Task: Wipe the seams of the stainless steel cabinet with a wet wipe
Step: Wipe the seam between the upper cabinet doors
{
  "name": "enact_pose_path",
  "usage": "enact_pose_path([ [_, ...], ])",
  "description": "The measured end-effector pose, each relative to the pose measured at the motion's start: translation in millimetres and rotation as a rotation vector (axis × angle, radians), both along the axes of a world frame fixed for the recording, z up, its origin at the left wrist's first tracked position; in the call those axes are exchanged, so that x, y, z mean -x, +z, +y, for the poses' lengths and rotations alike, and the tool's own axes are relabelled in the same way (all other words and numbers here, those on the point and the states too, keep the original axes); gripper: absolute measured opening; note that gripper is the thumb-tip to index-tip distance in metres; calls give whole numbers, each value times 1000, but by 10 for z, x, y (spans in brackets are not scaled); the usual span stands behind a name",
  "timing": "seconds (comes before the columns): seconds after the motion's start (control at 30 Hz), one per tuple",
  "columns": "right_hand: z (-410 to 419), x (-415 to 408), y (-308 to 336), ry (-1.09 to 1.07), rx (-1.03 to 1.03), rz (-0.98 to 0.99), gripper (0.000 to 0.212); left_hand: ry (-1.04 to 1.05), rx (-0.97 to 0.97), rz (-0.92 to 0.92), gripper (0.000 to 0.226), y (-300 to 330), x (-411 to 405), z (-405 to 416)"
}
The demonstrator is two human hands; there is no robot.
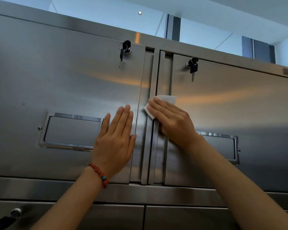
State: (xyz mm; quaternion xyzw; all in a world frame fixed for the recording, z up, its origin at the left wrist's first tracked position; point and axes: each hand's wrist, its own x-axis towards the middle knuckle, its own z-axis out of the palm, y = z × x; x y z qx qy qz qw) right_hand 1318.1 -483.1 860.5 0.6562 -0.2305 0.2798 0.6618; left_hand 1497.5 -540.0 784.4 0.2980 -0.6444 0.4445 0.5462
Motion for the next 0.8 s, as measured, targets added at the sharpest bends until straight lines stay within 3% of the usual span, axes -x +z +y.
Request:
enact_pose_path([
  [0.43, 71, 127, 150, -11, -43, 195, 29, 4, 10, 3, 57, 1, 5, -16],
  [0.8, 47, 138, 107, 7, -22, 209, 29, 10, 25, 12, 56, 2, 13, -23],
])
